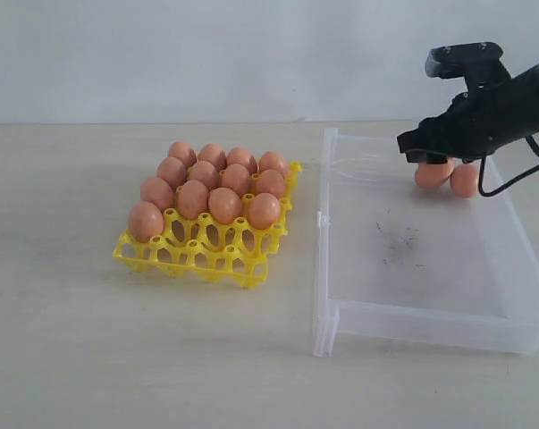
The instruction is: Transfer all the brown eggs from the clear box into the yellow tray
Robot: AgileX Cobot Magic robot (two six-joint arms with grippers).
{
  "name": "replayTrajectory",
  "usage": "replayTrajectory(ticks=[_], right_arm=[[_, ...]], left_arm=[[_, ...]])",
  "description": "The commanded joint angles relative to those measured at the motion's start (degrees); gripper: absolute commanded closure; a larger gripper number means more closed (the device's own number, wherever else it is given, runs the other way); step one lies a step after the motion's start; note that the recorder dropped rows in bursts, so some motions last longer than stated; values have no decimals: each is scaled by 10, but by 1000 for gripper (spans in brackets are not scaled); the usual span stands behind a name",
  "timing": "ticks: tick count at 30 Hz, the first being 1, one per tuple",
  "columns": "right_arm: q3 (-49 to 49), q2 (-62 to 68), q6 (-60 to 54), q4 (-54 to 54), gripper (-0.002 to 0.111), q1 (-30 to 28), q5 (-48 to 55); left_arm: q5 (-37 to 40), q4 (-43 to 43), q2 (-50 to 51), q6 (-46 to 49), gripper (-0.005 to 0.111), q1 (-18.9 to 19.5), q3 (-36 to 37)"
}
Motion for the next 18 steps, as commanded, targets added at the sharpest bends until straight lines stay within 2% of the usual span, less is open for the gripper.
replayTrajectory(ticks=[1,6,9,18], right_arm=[[42,-30,-233,255,109,2,-8],[66,-33,-542,550,109,26,140],[63,-33,-595,550,109,59,204],[63,-35,-699,550,109,187,192]], left_arm=[[-1,1,-2,0,103,-3,2],[-1,1,-2,0,103,-3,2],[-1,1,-2,0,103,-3,2],[-1,1,-2,0,103,-3,2]])
